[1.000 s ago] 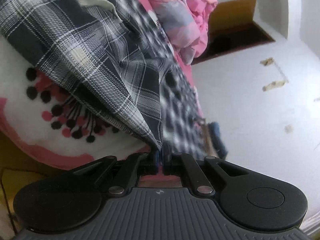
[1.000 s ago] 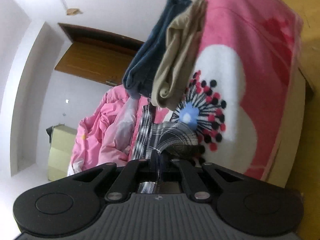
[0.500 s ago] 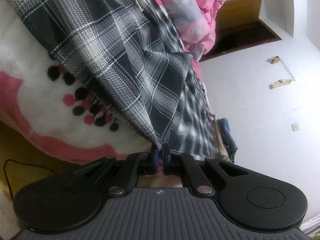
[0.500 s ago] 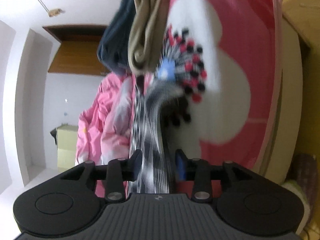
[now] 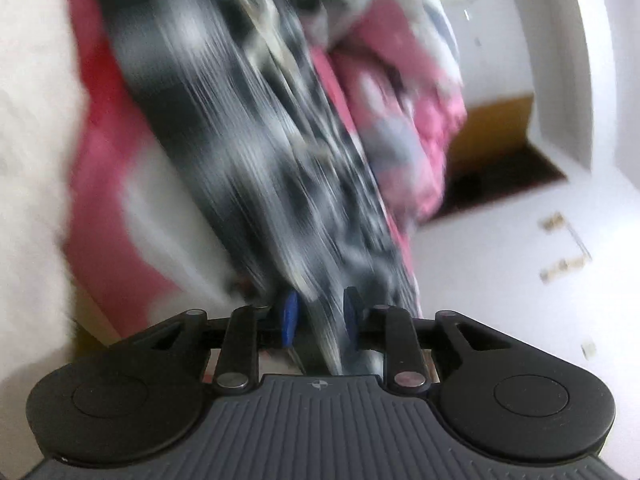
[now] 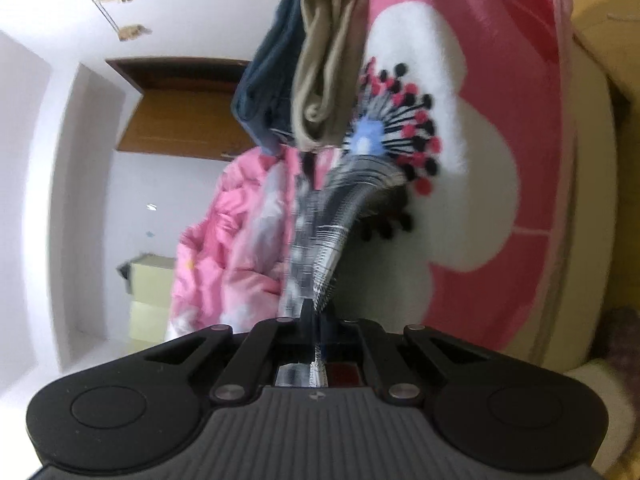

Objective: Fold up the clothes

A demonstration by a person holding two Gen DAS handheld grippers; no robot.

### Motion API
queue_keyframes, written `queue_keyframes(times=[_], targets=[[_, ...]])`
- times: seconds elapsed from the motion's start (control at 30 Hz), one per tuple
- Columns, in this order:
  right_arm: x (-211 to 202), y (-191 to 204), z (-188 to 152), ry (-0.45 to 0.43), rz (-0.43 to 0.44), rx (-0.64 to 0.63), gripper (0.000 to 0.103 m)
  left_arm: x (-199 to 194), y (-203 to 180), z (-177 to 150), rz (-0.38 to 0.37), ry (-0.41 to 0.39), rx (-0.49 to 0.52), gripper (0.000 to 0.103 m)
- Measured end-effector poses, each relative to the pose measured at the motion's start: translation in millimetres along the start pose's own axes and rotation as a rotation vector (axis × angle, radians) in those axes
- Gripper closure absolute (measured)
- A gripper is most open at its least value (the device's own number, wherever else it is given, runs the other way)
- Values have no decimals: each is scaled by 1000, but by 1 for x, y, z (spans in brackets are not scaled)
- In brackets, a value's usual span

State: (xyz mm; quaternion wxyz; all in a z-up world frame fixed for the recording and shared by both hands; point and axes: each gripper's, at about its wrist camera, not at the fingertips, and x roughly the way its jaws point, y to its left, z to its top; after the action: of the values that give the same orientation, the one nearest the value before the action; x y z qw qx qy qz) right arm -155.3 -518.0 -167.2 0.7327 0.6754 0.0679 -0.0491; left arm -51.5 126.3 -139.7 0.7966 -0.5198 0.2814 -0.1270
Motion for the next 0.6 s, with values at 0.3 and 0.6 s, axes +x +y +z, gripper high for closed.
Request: queue_keyframes(times=[0.3, 0.6], targets=[[27, 6, -11, 87, -65, 49, 95, -38, 20, 40, 81, -245, -69, 72], [21, 25, -12, 61, -61, -7, 98, -77, 31, 60, 141, -436, -127, 72]])
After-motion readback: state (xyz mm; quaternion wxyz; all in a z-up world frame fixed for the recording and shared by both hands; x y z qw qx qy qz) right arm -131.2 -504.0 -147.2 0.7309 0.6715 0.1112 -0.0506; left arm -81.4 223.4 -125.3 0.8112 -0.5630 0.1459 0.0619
